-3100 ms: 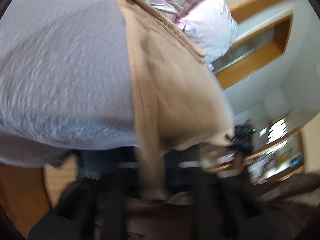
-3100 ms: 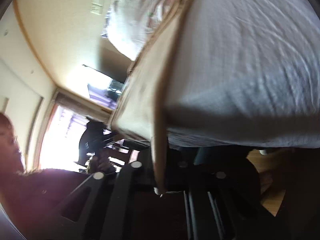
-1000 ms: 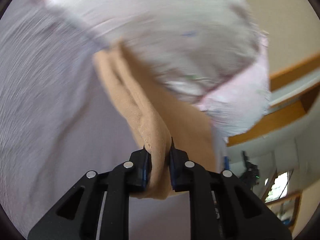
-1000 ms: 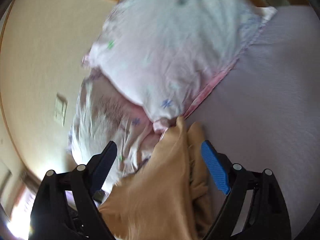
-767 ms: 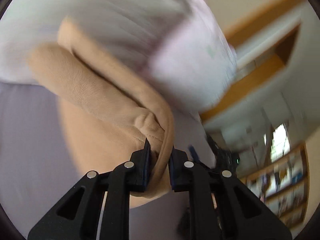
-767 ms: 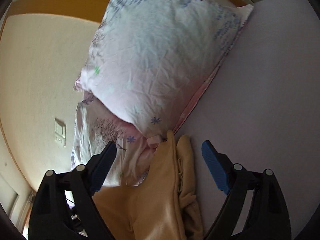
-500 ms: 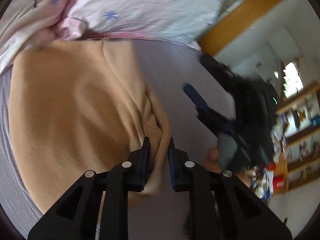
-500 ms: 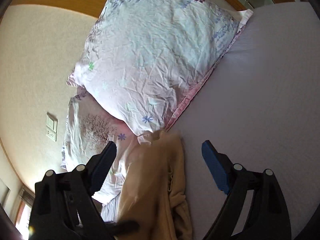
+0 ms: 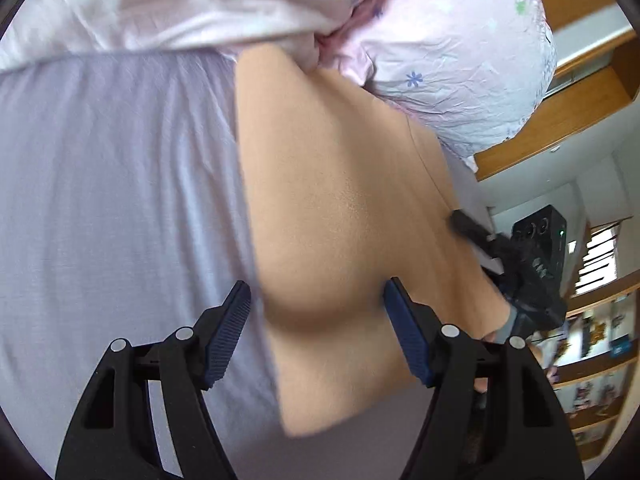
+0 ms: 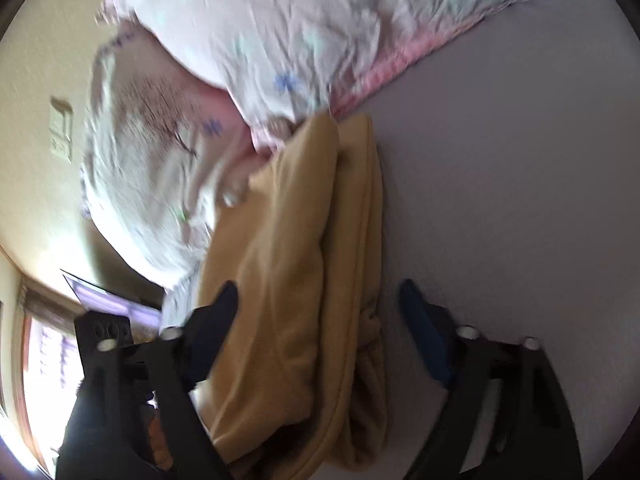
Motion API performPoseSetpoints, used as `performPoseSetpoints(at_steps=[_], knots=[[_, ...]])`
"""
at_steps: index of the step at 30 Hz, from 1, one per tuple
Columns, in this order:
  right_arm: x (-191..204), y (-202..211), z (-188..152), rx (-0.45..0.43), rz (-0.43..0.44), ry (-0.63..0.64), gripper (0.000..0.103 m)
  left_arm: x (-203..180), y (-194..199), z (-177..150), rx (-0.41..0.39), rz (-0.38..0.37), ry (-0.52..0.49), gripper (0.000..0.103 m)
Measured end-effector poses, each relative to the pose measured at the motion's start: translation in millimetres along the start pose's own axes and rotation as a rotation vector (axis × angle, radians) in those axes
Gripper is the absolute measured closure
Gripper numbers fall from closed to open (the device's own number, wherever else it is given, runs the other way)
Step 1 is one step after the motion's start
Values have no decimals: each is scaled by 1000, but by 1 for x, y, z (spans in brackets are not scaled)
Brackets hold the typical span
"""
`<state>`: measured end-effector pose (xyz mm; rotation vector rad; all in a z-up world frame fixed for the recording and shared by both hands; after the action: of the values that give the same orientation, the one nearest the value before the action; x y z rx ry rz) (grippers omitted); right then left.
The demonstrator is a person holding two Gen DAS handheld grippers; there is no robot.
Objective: Fold small clothes
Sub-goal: 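Lay the folded shirt down near the pillows and open both grippers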
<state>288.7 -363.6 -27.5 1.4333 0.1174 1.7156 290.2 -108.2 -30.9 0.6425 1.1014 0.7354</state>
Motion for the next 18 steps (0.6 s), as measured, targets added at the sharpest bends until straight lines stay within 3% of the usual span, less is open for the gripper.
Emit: performPoseSetpoints(at_steps=[1,2,3,4,6,8,10,11,13,14,15,16,17,18], knots=[[0,-5,-2,18,17,2,57,-2,-4,1,-12,-31,9,34],[0,-5,-3,13,21,2,64,-4,-6,2,-32,-33,3,34],[2,-5,-4,1,27,9,70,-6,-7,4,-41,-33,-2,41],[6,-3,-4,-9,37,19,72,-8,-11,8,-49,-32,-6,55],[21,1,-8,-35,70,51,75,-9,-6,9,-84,-73,-13,67],[42,-2,-15,-25,135,91,76,0,26,5,-150,-83,-31,67],[66,-15,-26,4,139,163,76,9,52,0,-209,-71,-59,67],[72,-24,-31,25,121,186,74,14,61,-3,-229,-44,-72,66],[78,-39,-40,69,30,221,70,32,75,-10,-246,86,-96,63],[80,-34,-42,38,-38,230,67,40,81,-13,-256,144,-95,63],[85,-21,-43,-16,-52,237,63,42,88,-18,-273,168,-103,63],[93,-5,-44,-65,-17,239,56,43,102,-27,-305,161,-120,63],[106,13,-49,-99,77,233,45,41,108,-33,-321,152,-133,63],[118,24,-58,-91,180,226,40,33,116,-41,-341,139,-166,61]])
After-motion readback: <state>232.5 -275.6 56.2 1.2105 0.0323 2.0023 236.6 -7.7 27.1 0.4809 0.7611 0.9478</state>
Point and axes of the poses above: each gripper's, at about its wrist camera, not at the fingertips, and y roughly against the way its jaws point, x to its left, z to its top, the point moved 5 cm from there along -y, roughly the way its jaws point, and after that the axes turned 4 degrees about z, right-handed, at the moved point
